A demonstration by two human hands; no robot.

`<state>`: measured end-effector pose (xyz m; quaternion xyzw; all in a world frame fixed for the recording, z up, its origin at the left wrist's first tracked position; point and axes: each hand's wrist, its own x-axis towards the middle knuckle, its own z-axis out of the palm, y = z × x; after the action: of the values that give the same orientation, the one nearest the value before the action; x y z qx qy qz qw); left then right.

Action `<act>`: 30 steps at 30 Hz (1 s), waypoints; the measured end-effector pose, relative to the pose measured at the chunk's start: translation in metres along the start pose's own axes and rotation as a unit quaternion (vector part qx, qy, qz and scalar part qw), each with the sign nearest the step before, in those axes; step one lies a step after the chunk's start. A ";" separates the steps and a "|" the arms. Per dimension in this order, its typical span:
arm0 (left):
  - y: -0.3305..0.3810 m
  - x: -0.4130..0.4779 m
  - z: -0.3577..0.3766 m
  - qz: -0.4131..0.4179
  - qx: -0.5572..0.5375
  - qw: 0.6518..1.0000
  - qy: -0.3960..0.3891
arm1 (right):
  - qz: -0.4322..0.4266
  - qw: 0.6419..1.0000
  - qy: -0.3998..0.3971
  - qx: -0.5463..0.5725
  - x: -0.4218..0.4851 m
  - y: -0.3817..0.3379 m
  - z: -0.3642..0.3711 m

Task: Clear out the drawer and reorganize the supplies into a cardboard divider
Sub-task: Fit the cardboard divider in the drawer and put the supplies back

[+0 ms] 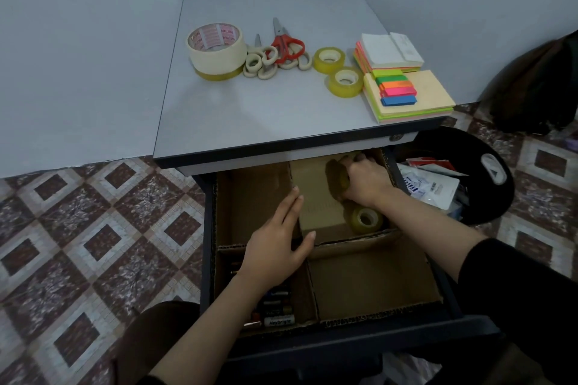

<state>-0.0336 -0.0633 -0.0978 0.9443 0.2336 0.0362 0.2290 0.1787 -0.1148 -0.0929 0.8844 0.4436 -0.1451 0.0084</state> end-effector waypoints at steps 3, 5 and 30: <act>0.001 0.000 -0.004 -0.001 -0.034 0.999 0.001 | 0.002 1.000 0.013 0.000 -0.015 -0.002 -0.004; 0.001 0.001 -0.007 -0.005 -0.074 0.997 0.002 | -0.009 0.999 0.031 -0.004 -0.028 -0.003 -0.007; 0.035 0.175 -0.173 0.112 0.172 0.977 0.066 | -0.067 0.980 0.183 0.035 -0.022 -0.019 -0.176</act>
<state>0.1062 0.0607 0.0654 0.9851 0.1442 0.0834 0.0421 0.1951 -0.0948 0.0837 0.8642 0.4901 0.0034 -0.1137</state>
